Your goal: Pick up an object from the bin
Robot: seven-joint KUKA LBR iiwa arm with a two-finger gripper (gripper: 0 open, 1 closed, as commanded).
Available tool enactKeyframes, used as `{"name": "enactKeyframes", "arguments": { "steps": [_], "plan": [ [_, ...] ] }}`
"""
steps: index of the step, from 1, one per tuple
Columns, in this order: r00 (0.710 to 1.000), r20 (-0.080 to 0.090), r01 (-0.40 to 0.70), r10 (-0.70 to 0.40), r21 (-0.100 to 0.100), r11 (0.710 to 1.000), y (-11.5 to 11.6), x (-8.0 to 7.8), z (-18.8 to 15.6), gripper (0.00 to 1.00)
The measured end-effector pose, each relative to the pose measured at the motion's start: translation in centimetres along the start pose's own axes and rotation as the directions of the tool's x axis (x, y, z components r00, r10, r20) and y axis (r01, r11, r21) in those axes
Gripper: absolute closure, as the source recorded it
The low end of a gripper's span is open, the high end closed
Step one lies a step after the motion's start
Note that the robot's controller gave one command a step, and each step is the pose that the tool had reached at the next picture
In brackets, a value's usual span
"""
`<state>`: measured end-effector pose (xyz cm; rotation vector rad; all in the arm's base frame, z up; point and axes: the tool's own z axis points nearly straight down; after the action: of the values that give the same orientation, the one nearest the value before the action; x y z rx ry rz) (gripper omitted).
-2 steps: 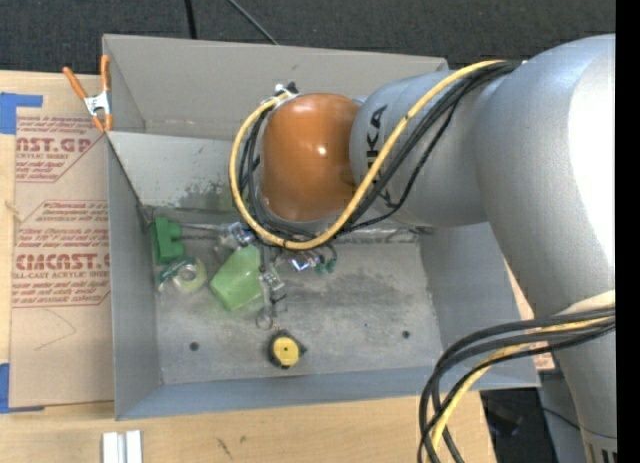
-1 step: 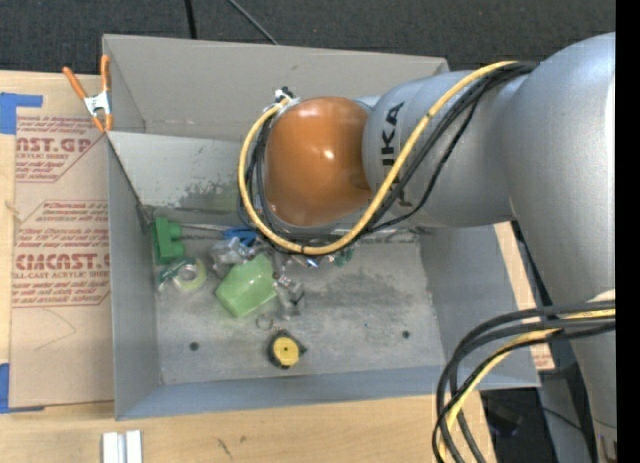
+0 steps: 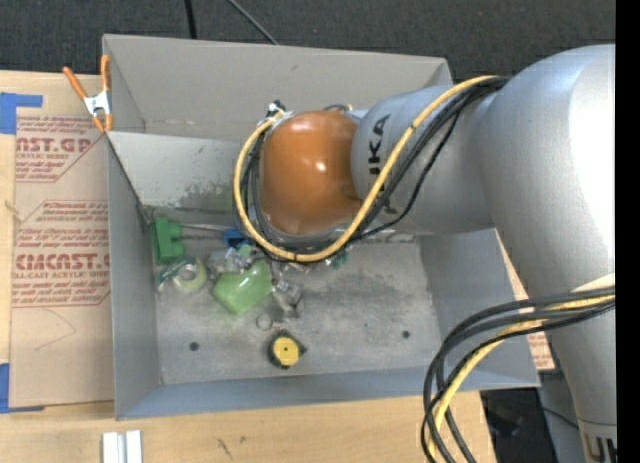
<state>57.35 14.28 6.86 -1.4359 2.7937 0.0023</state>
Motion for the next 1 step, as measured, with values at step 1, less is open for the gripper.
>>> {"name": "enactKeyframes", "arguments": {
  "steps": [1],
  "plan": [
    [1.000,0.004,-0.002,0.002,-0.001,1.000,0.08,-0.12,0.00,0.00]
  ]
}}
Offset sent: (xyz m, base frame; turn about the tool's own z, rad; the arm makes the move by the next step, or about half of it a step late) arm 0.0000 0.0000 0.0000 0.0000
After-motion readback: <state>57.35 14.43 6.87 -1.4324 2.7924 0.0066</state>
